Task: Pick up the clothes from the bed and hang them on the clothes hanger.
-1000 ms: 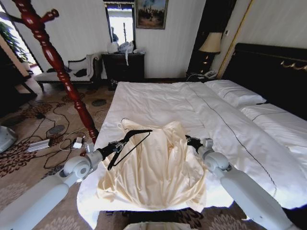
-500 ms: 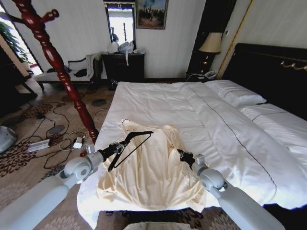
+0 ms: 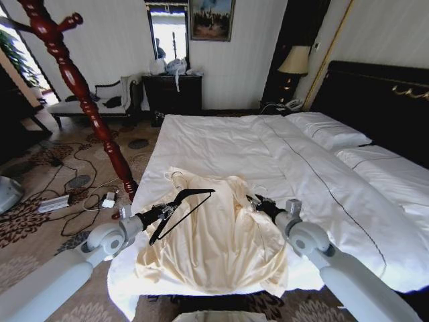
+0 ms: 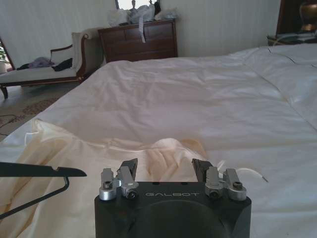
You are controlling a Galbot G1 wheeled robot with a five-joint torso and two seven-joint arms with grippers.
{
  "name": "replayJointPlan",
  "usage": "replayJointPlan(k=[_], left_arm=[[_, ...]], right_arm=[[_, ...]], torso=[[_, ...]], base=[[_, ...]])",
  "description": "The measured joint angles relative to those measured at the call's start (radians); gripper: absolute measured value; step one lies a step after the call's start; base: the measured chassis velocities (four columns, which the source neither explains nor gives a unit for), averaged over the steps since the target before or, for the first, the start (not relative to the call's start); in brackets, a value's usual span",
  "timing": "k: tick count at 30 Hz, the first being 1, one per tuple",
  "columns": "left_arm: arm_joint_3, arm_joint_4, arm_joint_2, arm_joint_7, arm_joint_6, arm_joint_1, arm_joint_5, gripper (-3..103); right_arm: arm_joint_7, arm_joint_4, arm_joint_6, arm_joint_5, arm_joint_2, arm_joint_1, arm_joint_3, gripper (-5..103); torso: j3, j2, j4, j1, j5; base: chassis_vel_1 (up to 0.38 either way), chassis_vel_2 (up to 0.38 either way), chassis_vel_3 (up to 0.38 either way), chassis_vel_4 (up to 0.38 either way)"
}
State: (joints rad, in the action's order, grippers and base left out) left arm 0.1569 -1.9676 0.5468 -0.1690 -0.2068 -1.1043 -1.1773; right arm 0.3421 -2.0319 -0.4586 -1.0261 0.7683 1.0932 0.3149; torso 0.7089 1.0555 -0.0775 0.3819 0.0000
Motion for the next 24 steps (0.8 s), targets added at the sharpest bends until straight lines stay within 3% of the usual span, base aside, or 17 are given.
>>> replayJointPlan(k=[3,4,5,6,8,9,11,13,14,24], left_arm=[[0.004,-0.005,0.001,0.001,0.000,-0.006,0.003,14],[0.010,-0.008,0.001,0.001,0.000,-0.013,0.006,14],[0.011,-0.008,0.001,0.001,0.001,-0.016,0.009,14],[0.012,-0.008,0.001,0.001,0.001,-0.020,0.012,14],[0.012,-0.008,0.001,0.001,0.001,-0.021,0.015,14],[0.012,-0.008,0.002,0.001,0.001,-0.022,0.016,14],[0.003,-0.013,0.007,0.005,0.001,-0.022,0.020,14],[0.002,-0.014,0.008,0.006,0.001,-0.021,0.021,14],[-0.001,-0.015,0.009,0.007,0.001,-0.020,0.021,14],[-0.013,-0.014,0.013,0.009,0.001,-0.013,0.022,14]], right_arm=[[0.030,0.010,-0.043,-0.051,0.009,-0.018,0.000,62],[0.067,0.014,-0.093,-0.131,0.018,-0.032,-0.002,73],[0.087,0.024,-0.115,-0.176,0.024,-0.042,-0.006,73],[0.112,0.042,-0.139,-0.225,0.034,-0.058,-0.013,84],[0.127,0.062,-0.153,-0.257,0.043,-0.072,-0.018,84],[0.139,0.082,-0.163,-0.288,0.052,-0.085,-0.021,89],[0.187,0.140,-0.197,-0.423,0.079,-0.128,-0.022,95],[0.195,0.147,-0.201,-0.442,0.082,-0.133,-0.022,100],[0.214,0.165,-0.212,-0.489,0.089,-0.142,-0.022,100],[0.227,0.203,-0.227,-0.571,0.100,-0.130,0.002,100]], torso=[[0.000,0.000,-0.0002,0.000,0.0002],[0.000,0.000,-0.0006,0.000,0.0001],[0.000,0.000,-0.0007,0.000,-0.0001],[0.000,0.000,-0.0006,0.000,0.0000],[0.000,0.000,-0.0003,0.000,0.0001],[0.000,0.000,-0.0002,0.000,0.0003],[0.000,0.000,-0.0002,0.000,0.0000],[0.000,0.000,-0.0002,0.000,0.0000],[0.000,0.000,-0.0003,0.000,0.0001],[0.000,0.000,-0.0007,0.000,0.0001]], base=[[0.000,0.000,0.000,0.000],[0.000,0.000,0.000,0.000],[0.000,0.000,0.000,0.000],[0.000,0.000,0.000,0.000],[0.000,0.000,0.000,0.000],[0.000,0.000,0.000,0.000],[0.000,0.000,0.000,0.000],[0.000,0.000,0.000,0.000],[0.000,0.000,0.000,0.000],[0.000,0.000,0.000,0.000]])
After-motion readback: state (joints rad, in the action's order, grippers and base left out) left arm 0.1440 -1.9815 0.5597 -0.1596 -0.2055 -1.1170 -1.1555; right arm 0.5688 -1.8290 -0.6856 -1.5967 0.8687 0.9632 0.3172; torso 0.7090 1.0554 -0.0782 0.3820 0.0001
